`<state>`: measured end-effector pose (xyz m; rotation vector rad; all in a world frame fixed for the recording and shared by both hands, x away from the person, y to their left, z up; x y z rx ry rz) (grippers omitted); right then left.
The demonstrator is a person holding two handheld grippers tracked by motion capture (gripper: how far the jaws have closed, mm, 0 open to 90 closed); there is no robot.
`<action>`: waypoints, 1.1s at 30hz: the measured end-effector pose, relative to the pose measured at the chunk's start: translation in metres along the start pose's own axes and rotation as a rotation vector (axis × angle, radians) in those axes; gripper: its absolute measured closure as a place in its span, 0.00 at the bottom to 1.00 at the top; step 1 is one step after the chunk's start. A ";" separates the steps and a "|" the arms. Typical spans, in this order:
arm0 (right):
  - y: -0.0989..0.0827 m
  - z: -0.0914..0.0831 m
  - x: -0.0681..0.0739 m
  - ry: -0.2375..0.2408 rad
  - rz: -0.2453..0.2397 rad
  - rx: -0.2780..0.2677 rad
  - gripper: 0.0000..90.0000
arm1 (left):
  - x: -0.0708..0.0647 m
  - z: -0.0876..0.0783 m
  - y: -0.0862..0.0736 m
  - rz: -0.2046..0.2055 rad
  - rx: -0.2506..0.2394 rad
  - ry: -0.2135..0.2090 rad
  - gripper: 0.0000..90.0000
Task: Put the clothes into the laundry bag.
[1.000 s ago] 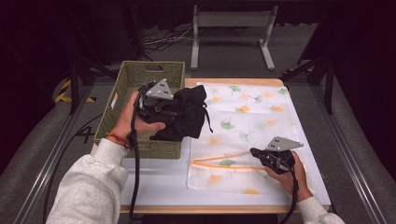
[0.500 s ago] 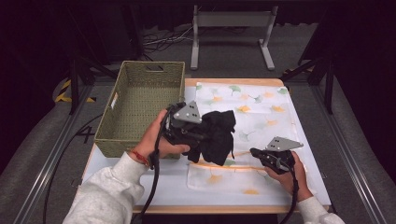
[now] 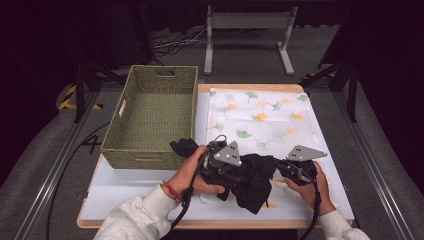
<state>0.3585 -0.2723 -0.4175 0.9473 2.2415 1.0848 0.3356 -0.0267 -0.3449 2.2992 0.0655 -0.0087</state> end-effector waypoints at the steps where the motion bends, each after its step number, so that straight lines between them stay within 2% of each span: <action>1: 0.000 0.000 0.000 -0.001 0.001 -0.003 1.00 | -0.001 0.006 -0.002 -0.010 0.006 -0.020 0.66; 3: 0.002 -0.001 0.000 -0.001 0.000 -0.006 1.00 | -0.005 0.020 -0.006 -0.021 0.018 -0.057 0.67; 4: 0.002 -0.001 0.000 -0.002 0.002 -0.009 1.00 | -0.006 0.027 -0.008 -0.016 0.034 -0.054 0.66; 6: 0.003 -0.003 -0.001 -0.003 0.005 -0.017 1.00 | -0.005 0.040 -0.012 -0.033 0.047 -0.062 0.66; 8: 0.004 -0.004 -0.001 -0.005 0.007 -0.024 1.00 | -0.004 0.052 -0.015 -0.035 0.071 -0.036 0.66; 10: 0.006 -0.006 -0.001 -0.002 0.010 -0.033 1.00 | -0.003 0.061 -0.017 -0.051 0.077 -0.045 0.66; 11: 0.007 -0.007 -0.001 -0.003 0.009 -0.037 1.00 | -0.002 0.066 -0.018 -0.050 0.089 -0.030 0.66; 13: 0.009 -0.010 -0.001 0.001 0.013 -0.051 1.00 | 0.002 0.072 -0.020 -0.079 0.090 -0.018 0.66; 14: 0.009 -0.010 -0.001 0.001 0.013 -0.051 1.00 | 0.002 0.072 -0.020 -0.079 0.090 -0.018 0.65; 18: 0.014 -0.016 0.003 0.007 0.004 -0.072 1.00 | 0.012 0.084 -0.024 -0.155 0.078 0.012 0.65; 19: 0.015 -0.017 0.004 0.009 0.000 -0.077 1.00 | 0.014 0.087 -0.025 -0.166 0.078 0.029 0.64; 20: 0.017 -0.019 0.006 0.012 -0.005 -0.082 1.00 | 0.017 0.091 -0.025 -0.179 0.088 0.083 0.64; 21: 0.017 -0.019 0.006 0.012 -0.005 -0.082 1.00 | 0.017 0.091 -0.025 -0.179 0.088 0.083 0.63; 23: 0.020 -0.023 0.008 0.022 -0.008 -0.098 1.00 | 0.022 0.094 -0.025 -0.206 0.085 0.115 0.63; 29: 0.025 -0.031 0.012 0.031 -0.018 -0.119 1.00 | 0.036 0.101 -0.022 -0.284 0.083 0.252 0.62; 33: 0.026 -0.033 0.014 0.034 -0.021 -0.124 1.00 | 0.043 0.104 -0.021 -0.315 0.069 0.275 0.50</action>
Point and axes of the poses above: each handheld gripper's, and its own axes: z roughly forward along the jaws, y roughly out of its top, x roughly to its left, the point moved 2 cm from there along z, roughly forward along the jaws, and after that the axes turned 3 degrees about -y, right-handed, at the moved point
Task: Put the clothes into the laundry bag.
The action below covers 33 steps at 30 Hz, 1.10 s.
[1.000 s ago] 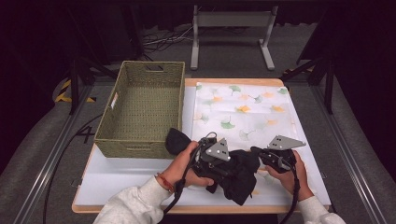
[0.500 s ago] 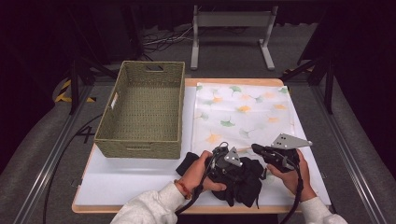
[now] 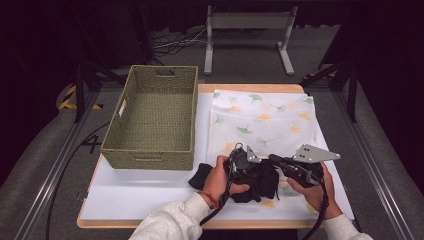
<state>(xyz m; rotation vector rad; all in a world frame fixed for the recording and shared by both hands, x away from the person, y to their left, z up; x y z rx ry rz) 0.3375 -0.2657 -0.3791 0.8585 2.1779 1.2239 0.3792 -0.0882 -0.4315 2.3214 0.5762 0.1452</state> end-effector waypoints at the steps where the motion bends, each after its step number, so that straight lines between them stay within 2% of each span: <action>1: 0.001 0.000 0.001 0.001 -0.001 -0.004 1.00 | 0.001 0.002 0.000 -0.007 0.001 -0.009 0.50; 2: 0.002 -0.001 0.001 -0.002 -0.001 -0.006 1.00 | 0.001 0.002 0.001 -0.010 0.004 -0.028 0.49; 3: 0.003 -0.001 0.001 -0.003 0.000 -0.012 1.00 | -0.001 0.003 0.001 -0.011 -0.005 -0.027 0.47; 5: 0.006 0.000 0.003 -0.004 0.002 -0.015 1.00 | -0.003 0.005 0.003 -0.001 -0.006 -0.017 0.48; 8: 0.009 0.002 0.006 0.000 -0.003 -0.025 1.00 | -0.004 0.008 0.008 -0.015 -0.021 -0.001 0.50; 13: 0.013 -0.001 0.009 0.006 -0.005 -0.039 1.00 | 0.006 0.010 0.013 -0.098 -0.055 0.078 0.50; 14: 0.013 -0.001 0.009 0.010 -0.001 -0.038 1.00 | 0.009 0.010 0.013 -0.111 -0.060 0.072 0.49; 15: 0.012 -0.001 0.009 0.012 0.001 -0.036 1.00 | 0.009 0.009 0.013 -0.122 -0.064 0.045 0.47; 16: 0.011 -0.001 0.008 0.011 -0.003 -0.032 1.00 | 0.009 0.006 0.012 -0.116 -0.069 0.012 0.43; 17: 0.011 -0.002 0.008 0.008 -0.004 -0.030 1.00 | 0.006 0.001 0.010 -0.079 -0.058 -0.023 0.37; 18: 0.011 -0.002 0.008 0.008 -0.004 -0.030 1.00 | 0.006 0.001 0.010 -0.079 -0.058 -0.023 0.29; 19: 0.010 -0.002 0.006 0.007 0.000 -0.031 1.00 | 0.003 -0.004 0.009 -0.059 -0.061 -0.018 0.29; 22: 0.009 -0.004 0.005 0.004 0.007 -0.032 1.00 | -0.003 -0.028 -0.003 0.002 -0.053 -0.059 0.21; 24: 0.009 -0.005 0.005 0.005 0.006 -0.030 1.00 | -0.004 -0.046 -0.014 0.039 -0.039 -0.073 0.19; 26: 0.009 -0.005 0.006 0.007 0.005 -0.028 1.00 | -0.003 -0.068 -0.034 0.088 -0.030 -0.048 0.18; 27: 0.009 -0.005 0.006 0.007 0.005 -0.028 1.00 | -0.003 -0.068 -0.034 0.088 -0.030 -0.048 0.19; 28: 0.008 -0.005 0.006 0.006 0.002 -0.028 1.00 | -0.001 -0.077 -0.044 0.105 -0.012 -0.029 0.19; 30: 0.008 -0.005 0.008 0.009 -0.002 -0.025 1.00 | 0.004 -0.089 -0.064 0.104 -0.004 -0.003 0.20; 33: 0.007 -0.005 0.010 0.016 -0.006 -0.021 1.00 | 0.016 -0.092 -0.085 0.092 0.040 0.036 0.21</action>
Point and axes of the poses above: each handheld gripper's, and its own axes: z roughly forward along the jaws, y roughly out of its top, x roughly to its left, the point moved 2 cm from there along z, roughly forward along the jaws, and after that the axes turned 3 degrees about -y, right-handed, at the moved point
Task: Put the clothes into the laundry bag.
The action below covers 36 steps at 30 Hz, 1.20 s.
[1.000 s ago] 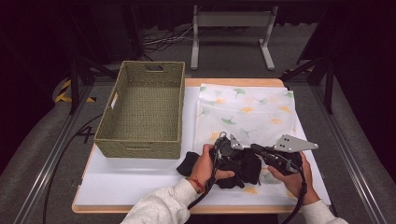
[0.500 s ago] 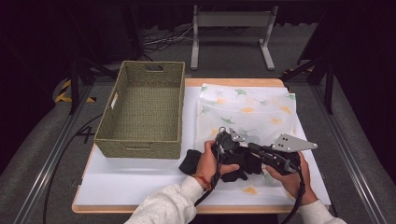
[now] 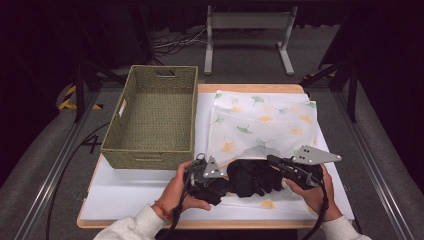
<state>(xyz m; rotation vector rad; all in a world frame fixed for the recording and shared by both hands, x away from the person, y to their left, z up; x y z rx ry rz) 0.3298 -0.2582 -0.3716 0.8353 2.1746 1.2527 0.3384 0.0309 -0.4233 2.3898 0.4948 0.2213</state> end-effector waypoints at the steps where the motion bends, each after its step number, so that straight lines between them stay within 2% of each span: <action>1: 0.000 0.000 0.001 0.002 -0.002 0.002 1.00 | 0.003 0.001 -0.006 -0.012 0.016 0.006 0.22; 3: -0.001 0.000 0.002 0.006 -0.005 0.004 1.00 | 0.008 0.006 -0.016 -0.001 0.055 0.029 0.27; 6: -0.002 0.001 0.005 0.014 -0.010 0.009 1.00 | 0.014 0.013 -0.028 -0.018 0.078 -0.002 0.46; 7: -0.003 0.001 0.005 0.017 -0.013 0.010 1.00 | 0.015 0.013 -0.029 -0.005 0.075 0.008 0.56; 9: -0.003 0.001 0.006 0.021 -0.011 0.012 1.00 | 0.019 0.010 -0.028 -0.034 0.044 -0.007 0.73; 10: -0.003 0.001 0.006 0.021 -0.011 0.012 1.00 | 0.019 0.010 -0.028 -0.034 0.044 -0.007 0.81; 11: -0.004 0.002 0.006 0.021 -0.011 0.013 1.00 | 0.018 0.008 -0.027 -0.021 0.046 0.006 0.81; 13: -0.004 0.002 0.006 0.020 -0.012 0.011 1.00 | 0.015 0.005 -0.025 0.005 0.029 0.035 0.90; 16: -0.003 0.002 0.007 0.017 -0.016 0.009 1.00 | 0.008 -0.002 -0.016 0.038 -0.016 0.051 0.92; 19: -0.002 0.002 0.008 0.018 -0.016 0.008 1.00 | 0.001 -0.010 -0.002 0.065 -0.076 0.035 0.92; 20: -0.002 0.002 0.008 0.019 -0.015 0.006 1.00 | -0.002 -0.009 0.003 0.074 -0.089 0.017 0.92; 23: -0.001 0.003 0.010 0.020 -0.018 0.005 1.00 | -0.011 0.002 0.019 0.086 -0.121 -0.025 0.92; 27: 0.001 0.004 0.013 0.029 -0.016 -0.001 1.00 | -0.020 0.028 0.038 0.100 -0.127 -0.067 0.88; 28: 0.002 0.005 0.014 0.033 -0.019 -0.007 1.00 | -0.022 0.036 0.042 0.102 -0.129 -0.065 0.88; 29: 0.002 0.005 0.015 0.040 -0.019 -0.006 1.00 | -0.022 0.036 0.042 0.102 -0.129 -0.065 0.87; 31: 0.003 0.006 0.016 0.047 -0.019 -0.007 1.00 | -0.021 0.047 0.047 0.098 -0.134 -0.033 0.86; 32: 0.003 0.007 0.017 0.054 -0.020 -0.007 1.00 | -0.018 0.053 0.048 0.067 -0.145 -0.012 0.86; 33: 0.003 0.007 0.017 0.054 -0.020 -0.007 1.00 | -0.018 0.053 0.048 0.067 -0.145 -0.012 0.88; 34: 0.003 0.007 0.018 0.065 -0.023 -0.003 1.00 | -0.015 0.056 0.048 0.056 -0.142 0.027 0.88; 36: 0.003 0.007 0.019 0.071 -0.028 0.002 1.00 | -0.009 0.060 0.048 0.022 -0.144 0.053 0.89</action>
Point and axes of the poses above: each handheld gripper's, and its own axes: z roughly forward along the jaws, y roughly out of its top, x roughly to its left, the point moved 2 cm from there along z, roughly forward along the jaws, and after that the axes turned 3 degrees about -y, right-handed, at the moved point
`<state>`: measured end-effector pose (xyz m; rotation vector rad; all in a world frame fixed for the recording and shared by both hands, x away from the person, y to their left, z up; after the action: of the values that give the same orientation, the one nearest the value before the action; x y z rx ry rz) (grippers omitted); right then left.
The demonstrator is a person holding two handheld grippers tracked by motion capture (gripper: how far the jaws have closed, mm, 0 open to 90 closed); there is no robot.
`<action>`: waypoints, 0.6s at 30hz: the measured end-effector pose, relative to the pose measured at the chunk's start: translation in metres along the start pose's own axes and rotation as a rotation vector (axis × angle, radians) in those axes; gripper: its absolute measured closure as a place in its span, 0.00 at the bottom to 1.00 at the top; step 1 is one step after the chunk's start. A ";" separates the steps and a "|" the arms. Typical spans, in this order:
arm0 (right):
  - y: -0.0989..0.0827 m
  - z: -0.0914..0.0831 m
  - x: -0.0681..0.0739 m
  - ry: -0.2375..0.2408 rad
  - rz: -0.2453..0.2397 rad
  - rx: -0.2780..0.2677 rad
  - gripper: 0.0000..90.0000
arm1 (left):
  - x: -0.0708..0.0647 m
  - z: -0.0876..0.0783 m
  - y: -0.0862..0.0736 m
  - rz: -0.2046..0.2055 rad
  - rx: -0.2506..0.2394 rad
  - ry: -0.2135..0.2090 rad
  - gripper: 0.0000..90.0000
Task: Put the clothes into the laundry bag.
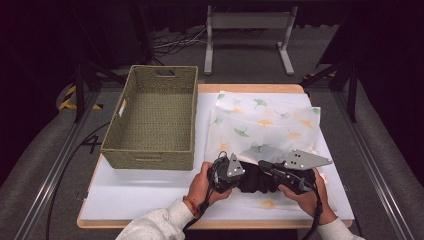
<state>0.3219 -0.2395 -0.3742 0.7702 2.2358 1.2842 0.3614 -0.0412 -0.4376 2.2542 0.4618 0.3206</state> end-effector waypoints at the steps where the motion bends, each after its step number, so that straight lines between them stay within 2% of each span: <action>1: 0.000 0.000 0.000 0.001 -0.001 0.003 1.00 | 0.004 0.002 -0.001 -0.020 0.000 0.017 0.89; 3: -0.001 -0.001 -0.001 0.006 -0.002 0.011 1.00 | 0.011 0.006 -0.003 -0.060 -0.002 0.055 0.89; 4: -0.002 -0.001 -0.001 0.007 -0.002 0.015 1.00 | 0.014 0.008 -0.005 -0.092 -0.002 0.030 0.87; 5: -0.003 -0.002 -0.001 0.006 -0.003 0.018 1.00 | 0.016 0.007 -0.006 -0.105 -0.008 0.011 0.85; 7: -0.005 -0.003 -0.002 0.002 -0.004 0.025 1.00 | 0.015 0.001 -0.007 -0.088 -0.031 -0.007 0.76; 8: -0.007 -0.005 -0.003 0.000 -0.001 0.026 1.00 | 0.013 -0.007 -0.008 -0.072 -0.041 -0.033 0.67; 9: -0.008 -0.006 -0.004 -0.005 0.004 0.027 1.00 | 0.013 -0.007 -0.008 -0.072 -0.041 -0.033 0.55; 10: -0.008 -0.006 -0.004 -0.005 0.004 0.027 1.00 | 0.010 -0.012 -0.009 -0.059 -0.050 -0.079 0.55; 11: -0.008 -0.007 -0.005 -0.009 0.004 0.023 1.00 | 0.005 -0.023 -0.008 -0.029 -0.059 -0.143 0.47; 12: -0.008 -0.007 -0.005 -0.009 0.004 0.023 1.00 | 0.005 -0.023 -0.008 -0.029 -0.059 -0.143 0.37; 13: -0.008 -0.009 -0.006 -0.017 0.009 0.020 1.00 | 0.001 -0.028 -0.008 -0.011 -0.075 -0.167 0.37; 15: -0.007 -0.011 -0.006 -0.021 0.009 0.013 1.00 | -0.007 -0.031 -0.006 -0.006 -0.074 -0.236 0.30; 16: -0.007 -0.011 -0.006 -0.023 0.008 0.012 1.00 | -0.011 -0.030 -0.005 0.004 -0.067 -0.247 0.27; 17: -0.007 -0.011 -0.006 -0.021 0.008 0.011 1.00 | -0.017 -0.024 -0.003 0.032 -0.048 -0.225 0.26; 18: -0.006 -0.011 -0.005 -0.019 0.005 0.011 1.00 | -0.020 -0.019 -0.001 0.036 -0.040 -0.206 0.22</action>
<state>0.3172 -0.2526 -0.3741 0.7891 2.2294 1.2632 0.3362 -0.0359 -0.4275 2.2299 0.3045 0.1130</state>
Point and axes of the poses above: each handheld gripper's, and its own axes: z roughly forward along the jaws, y roughly out of its top, x roughly to its left, the point moved 2 cm from there along z, roughly forward along the jaws, and after that the axes turned 3 degrees about -y, right-handed, at the moved point
